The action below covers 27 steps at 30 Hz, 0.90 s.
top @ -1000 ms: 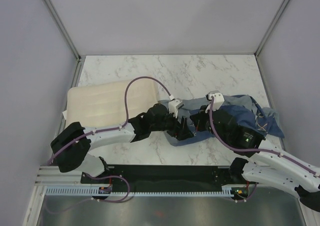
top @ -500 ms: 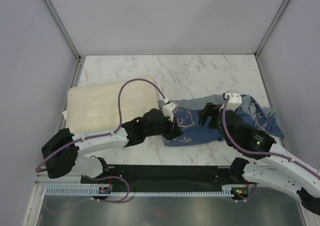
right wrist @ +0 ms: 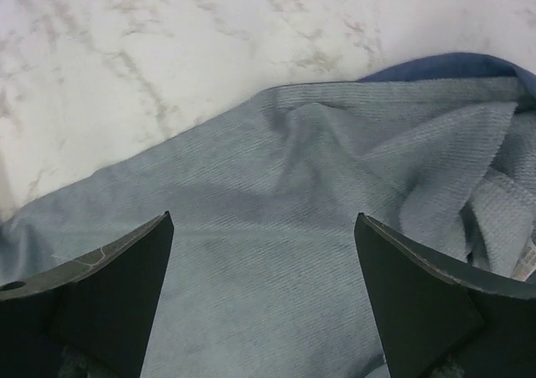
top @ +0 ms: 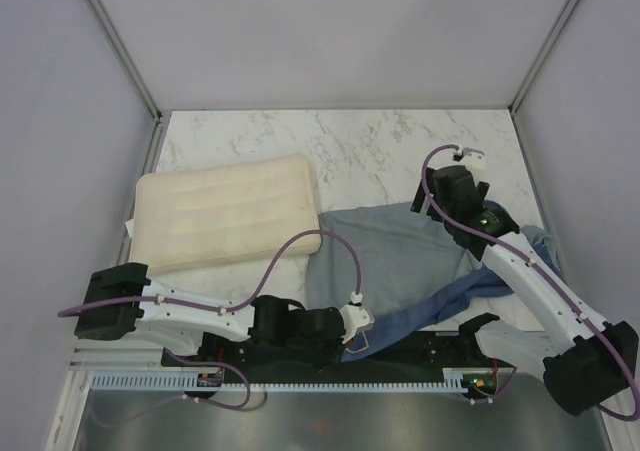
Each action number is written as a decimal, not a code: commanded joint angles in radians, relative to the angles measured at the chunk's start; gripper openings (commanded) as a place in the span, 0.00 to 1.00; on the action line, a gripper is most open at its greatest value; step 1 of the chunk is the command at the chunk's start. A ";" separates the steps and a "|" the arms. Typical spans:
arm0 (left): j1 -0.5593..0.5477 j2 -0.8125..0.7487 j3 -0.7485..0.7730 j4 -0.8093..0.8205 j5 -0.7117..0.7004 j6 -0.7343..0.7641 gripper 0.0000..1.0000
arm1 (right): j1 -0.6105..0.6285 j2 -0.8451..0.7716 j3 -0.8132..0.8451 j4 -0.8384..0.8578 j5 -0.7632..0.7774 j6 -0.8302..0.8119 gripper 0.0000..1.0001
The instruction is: Put the pillow into the pillowcase
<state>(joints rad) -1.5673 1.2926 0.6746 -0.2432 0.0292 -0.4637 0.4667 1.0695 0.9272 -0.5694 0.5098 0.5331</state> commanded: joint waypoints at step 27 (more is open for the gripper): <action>0.481 -0.573 -0.222 -0.325 -0.415 -0.438 0.02 | -0.419 0.104 -0.203 0.224 -0.103 0.090 0.19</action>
<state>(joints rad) -1.2003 0.6727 0.4271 -0.5941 -0.4034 -0.9329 0.0521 1.1950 0.6769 -0.3729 0.3717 0.6281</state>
